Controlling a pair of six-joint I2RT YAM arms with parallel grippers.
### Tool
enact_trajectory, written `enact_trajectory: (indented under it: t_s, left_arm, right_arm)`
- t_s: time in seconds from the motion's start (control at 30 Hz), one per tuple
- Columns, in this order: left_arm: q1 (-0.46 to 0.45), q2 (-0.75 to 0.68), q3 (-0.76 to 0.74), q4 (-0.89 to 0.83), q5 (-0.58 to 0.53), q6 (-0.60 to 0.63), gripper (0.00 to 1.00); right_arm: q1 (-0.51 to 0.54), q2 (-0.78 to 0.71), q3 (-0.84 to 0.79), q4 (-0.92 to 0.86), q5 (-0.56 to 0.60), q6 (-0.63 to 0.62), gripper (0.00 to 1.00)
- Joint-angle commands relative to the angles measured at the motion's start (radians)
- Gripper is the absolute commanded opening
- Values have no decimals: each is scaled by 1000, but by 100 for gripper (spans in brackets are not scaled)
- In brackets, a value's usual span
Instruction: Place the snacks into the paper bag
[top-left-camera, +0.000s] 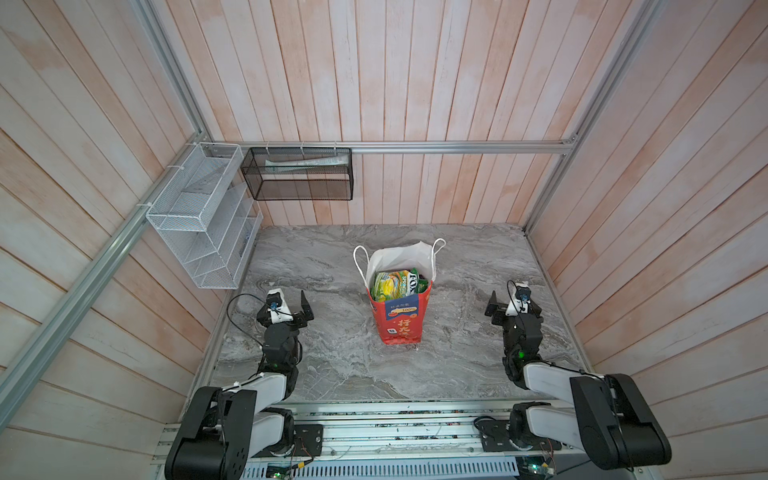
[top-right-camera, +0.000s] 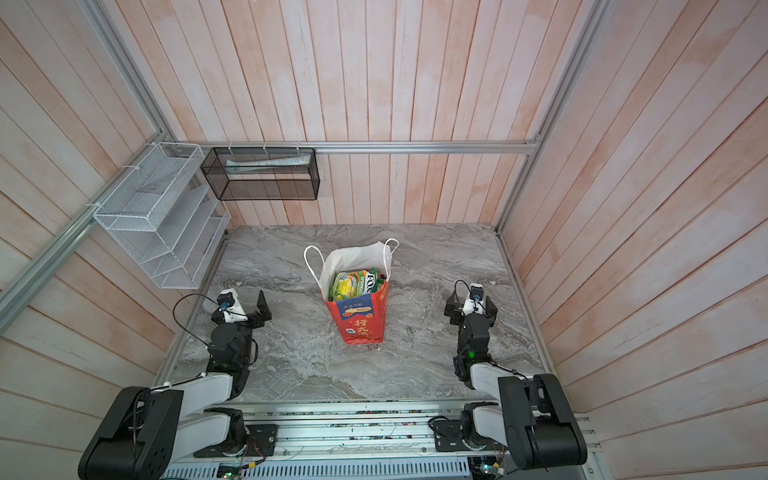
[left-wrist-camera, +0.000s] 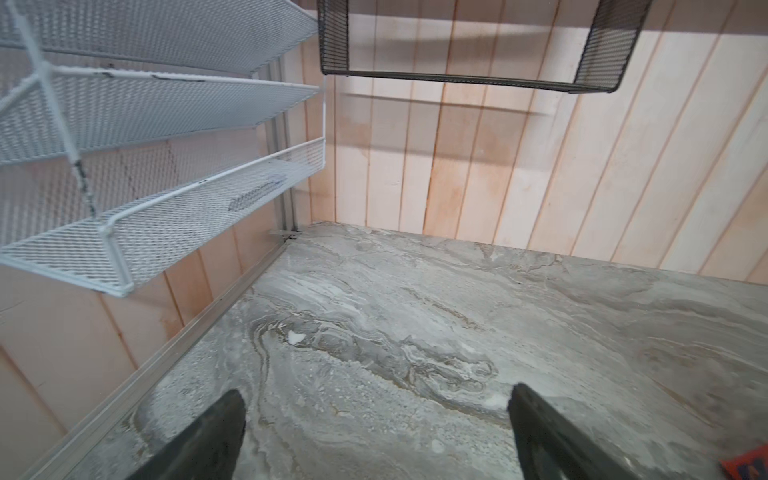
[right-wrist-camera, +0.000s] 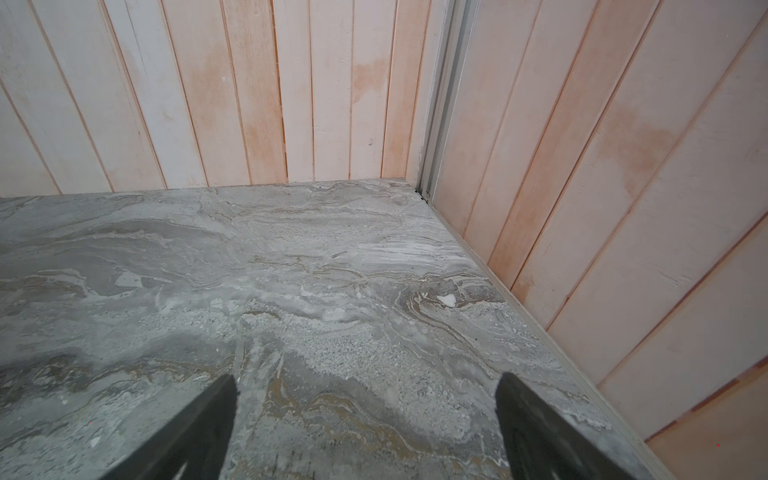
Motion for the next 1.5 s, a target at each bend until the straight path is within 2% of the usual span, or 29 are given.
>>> enact_trajectory:
  t_s: [0.0, 0.07, 0.17, 0.2, 0.23, 0.3, 0.5, 0.63, 0.73, 0.8, 0.87, 1.03, 1.27, 1.47]
  left_arm:
    - [11, 59, 9, 71, 7, 24, 100]
    - [18, 134, 1, 166, 15, 23, 100]
    - [17, 319, -10, 395, 64, 53, 100]
    - [16, 351, 2, 408, 64, 56, 100]
    - [15, 351, 14, 395, 55, 56, 100]
    - [18, 298, 73, 199, 50, 33, 100]
    - [31, 317, 144, 82, 55, 23, 100]
    - [35, 318, 145, 82, 58, 22, 100]
    - [36, 317, 145, 79, 60, 20, 100]
    - [36, 316, 146, 79, 61, 20, 100]
    - [36, 316, 147, 77, 61, 21, 100]
    - [36, 317, 152, 73, 62, 20, 100]
    - [37, 315, 145, 78, 62, 20, 100]
    - [37, 315, 146, 77, 62, 20, 100]
  right_arm:
    - [-15, 7, -6, 41, 6, -6, 98]
    - [-29, -1, -13, 45, -5, 5, 98]
    - [-84, -1, -14, 51, -31, 49, 98]
    - [-106, -4, -20, 60, -54, 67, 98]
    - [-124, -5, -29, 76, -79, 75, 98]
    - [-149, 6, -40, 123, -126, 73, 98]
    - [-197, 63, 11, 98, -286, 88, 98]
    - [-200, 196, -86, 401, -348, 85, 98]
    - [-196, 310, -64, 510, -444, 56, 98]
    - [-193, 295, -41, 446, -450, 47, 98]
    - [-192, 250, -3, 302, -453, 40, 98]
    - [-185, 272, 80, 176, -465, 27, 98]
    - [-150, 269, 74, 183, -392, 9, 98]
    - [-149, 267, 79, 171, -392, 13, 98]
